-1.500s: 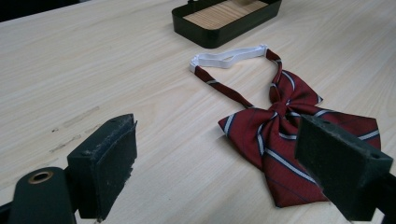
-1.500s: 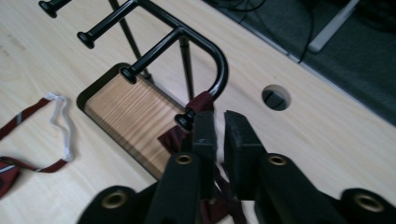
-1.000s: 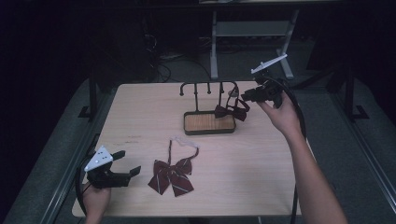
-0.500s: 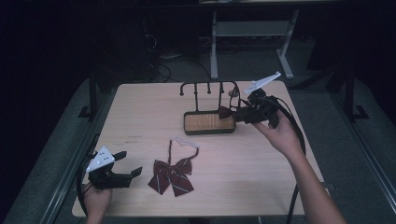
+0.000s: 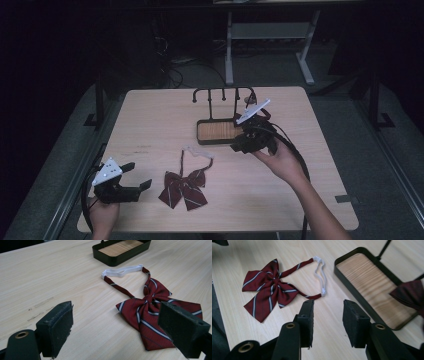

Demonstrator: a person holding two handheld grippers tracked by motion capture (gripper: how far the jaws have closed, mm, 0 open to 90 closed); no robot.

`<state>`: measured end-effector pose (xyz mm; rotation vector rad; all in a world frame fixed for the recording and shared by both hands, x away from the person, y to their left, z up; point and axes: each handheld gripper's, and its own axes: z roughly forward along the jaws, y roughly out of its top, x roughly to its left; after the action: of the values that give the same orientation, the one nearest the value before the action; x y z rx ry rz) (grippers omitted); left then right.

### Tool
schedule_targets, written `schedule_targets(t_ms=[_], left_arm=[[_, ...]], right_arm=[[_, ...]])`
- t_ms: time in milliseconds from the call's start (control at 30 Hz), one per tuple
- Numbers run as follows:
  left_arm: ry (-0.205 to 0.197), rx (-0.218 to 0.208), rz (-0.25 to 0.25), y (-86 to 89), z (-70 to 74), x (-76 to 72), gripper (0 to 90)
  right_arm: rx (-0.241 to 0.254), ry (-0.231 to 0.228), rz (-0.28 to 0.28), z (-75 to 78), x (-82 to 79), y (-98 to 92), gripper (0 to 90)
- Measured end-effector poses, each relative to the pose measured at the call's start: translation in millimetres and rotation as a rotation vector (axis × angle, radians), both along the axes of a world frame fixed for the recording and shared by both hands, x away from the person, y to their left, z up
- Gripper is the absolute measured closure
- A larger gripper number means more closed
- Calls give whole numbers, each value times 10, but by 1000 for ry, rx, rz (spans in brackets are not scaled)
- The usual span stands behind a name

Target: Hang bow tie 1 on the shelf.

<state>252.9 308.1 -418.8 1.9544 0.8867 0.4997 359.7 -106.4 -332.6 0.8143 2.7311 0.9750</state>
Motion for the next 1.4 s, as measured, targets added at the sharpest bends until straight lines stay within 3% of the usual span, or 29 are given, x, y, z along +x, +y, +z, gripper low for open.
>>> schedule_targets(t_ms=[233, 400, 667, 1000, 1400], left_arm=[[2, 2, 3, 11, -2, 1, 128], [4, 3, 3, 13, -5, 4, 128], [0, 4, 1, 14, 3, 1, 128], [-2, 7, -1, 13, 4, 4, 128], [0, 11, -5, 30, -2, 9, 128]], right_arm=[[-33, 38, 37, -185, 41, 232, 596], [-51, 41, 62, -293, 81, 400, 593], [-58, 72, 73, -461, 154, 583, 591], [-65, 100, 63, -629, 237, 659, 585], [-60, 96, 41, -735, 347, 699, 571]])
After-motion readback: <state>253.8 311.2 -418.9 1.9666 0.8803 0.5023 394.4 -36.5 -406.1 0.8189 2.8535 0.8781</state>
